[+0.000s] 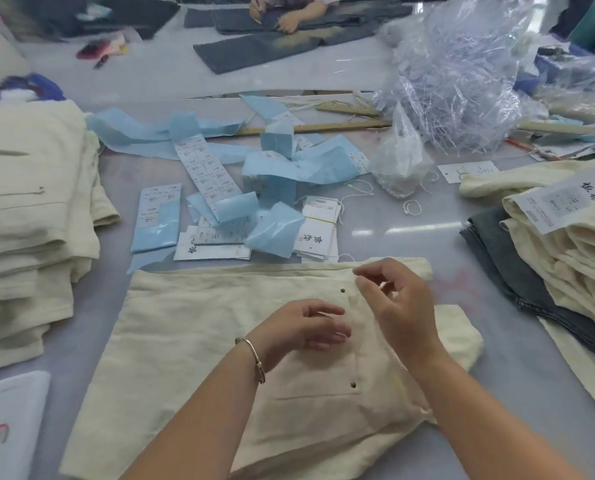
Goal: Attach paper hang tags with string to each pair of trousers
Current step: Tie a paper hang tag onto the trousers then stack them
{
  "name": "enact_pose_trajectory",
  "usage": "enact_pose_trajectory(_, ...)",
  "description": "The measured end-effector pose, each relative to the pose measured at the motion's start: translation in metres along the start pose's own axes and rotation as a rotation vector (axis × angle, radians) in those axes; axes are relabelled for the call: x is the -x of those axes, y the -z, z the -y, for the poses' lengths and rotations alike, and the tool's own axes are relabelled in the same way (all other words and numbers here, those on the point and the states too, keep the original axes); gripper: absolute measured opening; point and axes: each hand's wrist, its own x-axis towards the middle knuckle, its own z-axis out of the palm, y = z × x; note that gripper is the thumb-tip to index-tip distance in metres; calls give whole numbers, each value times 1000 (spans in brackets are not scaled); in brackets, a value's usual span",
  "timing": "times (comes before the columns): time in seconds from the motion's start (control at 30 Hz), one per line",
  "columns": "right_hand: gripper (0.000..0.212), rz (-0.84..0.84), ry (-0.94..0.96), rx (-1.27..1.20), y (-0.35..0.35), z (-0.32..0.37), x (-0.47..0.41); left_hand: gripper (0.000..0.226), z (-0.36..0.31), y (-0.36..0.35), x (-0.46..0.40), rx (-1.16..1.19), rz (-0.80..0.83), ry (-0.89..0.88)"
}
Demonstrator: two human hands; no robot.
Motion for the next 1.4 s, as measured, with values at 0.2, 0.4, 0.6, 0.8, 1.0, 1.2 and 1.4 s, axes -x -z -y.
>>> enact_pose_trajectory(0.2, 22, 271, 2, 191, -96, 21, -53, 7, -18, 106, 4, -68, -611, -42)
enact_pose_trajectory(0.4, 46, 456, 48, 277, -198, 22, -85, 11, -16, 167, -7, 0, -852, -117)
enact_pose_trajectory(0.6, 80, 349, -346, 351, -233, 15, -171, 16, -3, 177, -16, 27, -842, -143)
enact_pose_trajectory(0.8, 37, 319, -559, 22, -244, 4, -192, 13, -6, 187, -19, 123, -819, -155)
enact_pose_trajectory(1.0, 29, 411, -433, -225, -231, 2, -185, 9, -27, 200, -29, 163, -911, -267)
enact_pose_trajectory(1.2, 43, 534, -465, -438, -225, -2, -191, 31, -52, 214, -63, 255, -860, -210)
enact_pose_trajectory(1.4, 68, 740, -582, -344, -229, 4, -196, 74, -59, 231, -82, 234, -859, -323)
